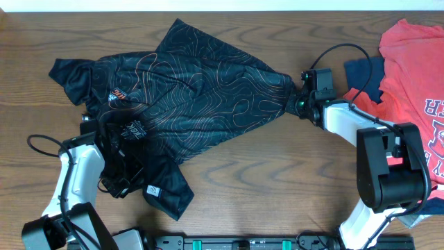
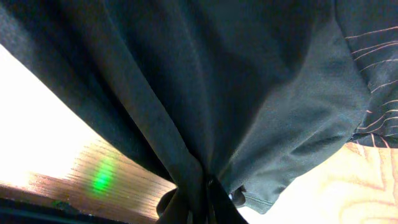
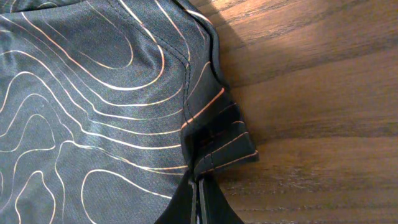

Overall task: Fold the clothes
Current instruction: 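Lift the black shirt with both grippers and stretch it toward the back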

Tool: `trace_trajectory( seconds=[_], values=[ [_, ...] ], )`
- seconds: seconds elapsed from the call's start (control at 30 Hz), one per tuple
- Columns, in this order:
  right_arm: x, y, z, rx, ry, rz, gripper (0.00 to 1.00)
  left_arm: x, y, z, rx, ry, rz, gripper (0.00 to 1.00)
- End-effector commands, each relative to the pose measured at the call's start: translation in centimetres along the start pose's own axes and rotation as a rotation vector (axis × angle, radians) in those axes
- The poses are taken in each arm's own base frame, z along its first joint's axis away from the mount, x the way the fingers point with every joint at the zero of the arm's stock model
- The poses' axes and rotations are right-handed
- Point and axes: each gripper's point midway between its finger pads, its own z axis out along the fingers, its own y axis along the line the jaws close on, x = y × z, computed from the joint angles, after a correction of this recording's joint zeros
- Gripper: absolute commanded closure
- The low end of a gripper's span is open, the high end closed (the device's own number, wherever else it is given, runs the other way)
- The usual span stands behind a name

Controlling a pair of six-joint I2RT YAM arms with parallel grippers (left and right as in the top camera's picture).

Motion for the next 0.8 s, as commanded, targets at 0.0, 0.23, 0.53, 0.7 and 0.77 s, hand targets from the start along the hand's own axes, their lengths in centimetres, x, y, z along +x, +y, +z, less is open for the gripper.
trace_trajectory(
  seconds=[0.0, 0.23, 0.53, 0.7, 0.77],
  values=[
    [2.6, -3.0, 0.9, 0.08, 0.07, 0.026, 0.99, -0.4, -0.6, -0.5, 0.02, -0.022, 0.028, 0.94],
    [-3.6, -1.4, -6.9, 0.052, -0.093, -0.054, 0.99, -2.4, -3.1, -3.7, 0.088, -0.106, 0.124, 0.95],
    [-10.5, 1.2, -23.3, 0.046, -0.368, -0.134, 0.99, -4.7, -10.8, -17.5, 0.349, -0.413, 0.316, 0.94],
    [-12.2, 3.4, -30.5, 0.018, -0.516, -0.174, 0.99, -3.8, -12.9, -26.5, 0.435, -0.649, 0.4, 0.94],
    [-12.7, 4.4, -33.2, 0.003, -0.577, -0.194, 0.99, -3.2, -13.3, -30.2, 0.471, -0.749, 0.418, 0.94]
  ],
)
